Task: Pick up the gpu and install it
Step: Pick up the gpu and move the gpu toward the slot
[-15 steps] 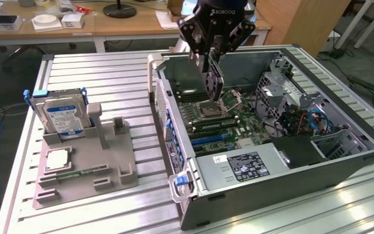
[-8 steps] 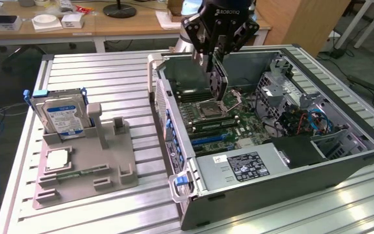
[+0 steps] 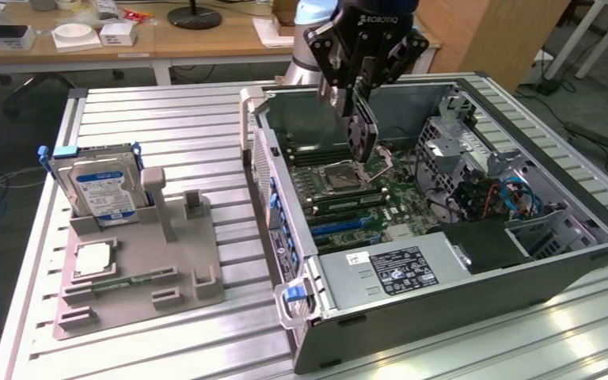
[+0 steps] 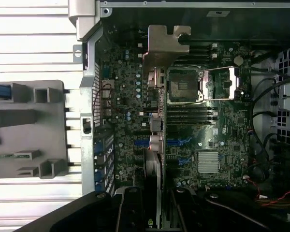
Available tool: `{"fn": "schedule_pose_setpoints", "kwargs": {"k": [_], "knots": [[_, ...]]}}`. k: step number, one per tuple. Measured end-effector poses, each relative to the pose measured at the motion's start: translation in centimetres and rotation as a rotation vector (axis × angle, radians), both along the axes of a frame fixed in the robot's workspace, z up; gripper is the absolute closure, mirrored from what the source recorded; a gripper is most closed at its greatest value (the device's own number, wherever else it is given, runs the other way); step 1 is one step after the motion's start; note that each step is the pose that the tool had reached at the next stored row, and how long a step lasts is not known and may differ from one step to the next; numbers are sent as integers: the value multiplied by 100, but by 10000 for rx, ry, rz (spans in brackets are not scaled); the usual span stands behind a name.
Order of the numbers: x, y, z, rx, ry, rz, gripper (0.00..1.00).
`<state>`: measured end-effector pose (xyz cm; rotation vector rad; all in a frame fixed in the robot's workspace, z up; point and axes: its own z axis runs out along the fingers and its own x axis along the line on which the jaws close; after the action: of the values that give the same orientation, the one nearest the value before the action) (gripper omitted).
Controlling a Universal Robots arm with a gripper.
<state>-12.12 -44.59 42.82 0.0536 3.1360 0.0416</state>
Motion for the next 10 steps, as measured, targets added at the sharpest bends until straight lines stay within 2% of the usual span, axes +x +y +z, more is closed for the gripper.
{"fn": "schedule_pose_setpoints", "kwargs": {"k": [10], "knots": [[109,0,0,0,3,0,74]]}}
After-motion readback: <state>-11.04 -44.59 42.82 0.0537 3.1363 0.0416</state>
